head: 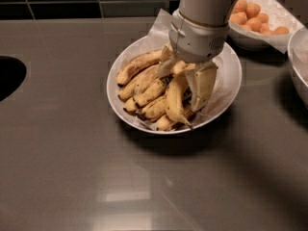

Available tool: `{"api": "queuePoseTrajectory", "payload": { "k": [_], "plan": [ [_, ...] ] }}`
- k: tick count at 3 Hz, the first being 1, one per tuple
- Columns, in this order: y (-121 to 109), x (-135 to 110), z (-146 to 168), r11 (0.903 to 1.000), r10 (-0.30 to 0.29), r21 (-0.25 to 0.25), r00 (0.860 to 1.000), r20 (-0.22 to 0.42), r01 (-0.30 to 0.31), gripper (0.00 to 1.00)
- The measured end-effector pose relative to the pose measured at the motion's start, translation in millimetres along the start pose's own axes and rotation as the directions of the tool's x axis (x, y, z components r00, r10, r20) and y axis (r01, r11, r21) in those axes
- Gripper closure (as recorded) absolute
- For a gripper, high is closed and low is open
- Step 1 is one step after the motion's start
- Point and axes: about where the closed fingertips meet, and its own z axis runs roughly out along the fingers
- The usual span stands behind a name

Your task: Pick banana from white bowl

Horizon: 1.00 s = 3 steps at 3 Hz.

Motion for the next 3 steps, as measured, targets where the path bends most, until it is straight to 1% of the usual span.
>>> {"api": "queuePoseTrajectory", "payload": {
  "k": [1, 2, 3],
  "plan": [
    [1.8, 1.2, 8.4, 0.9999, -0.006, -0.015, 1.000, -0.004, 0.006, 0.36],
    [1.4, 0.8, 4.7, 0.9999, -0.006, -0.015, 1.000, -0.004, 0.006, 0.55],
    [1.3, 0.8, 4.6, 0.9999, -0.006, -0.015, 1.000, -0.004, 0.006, 0.78]
  ]
}}
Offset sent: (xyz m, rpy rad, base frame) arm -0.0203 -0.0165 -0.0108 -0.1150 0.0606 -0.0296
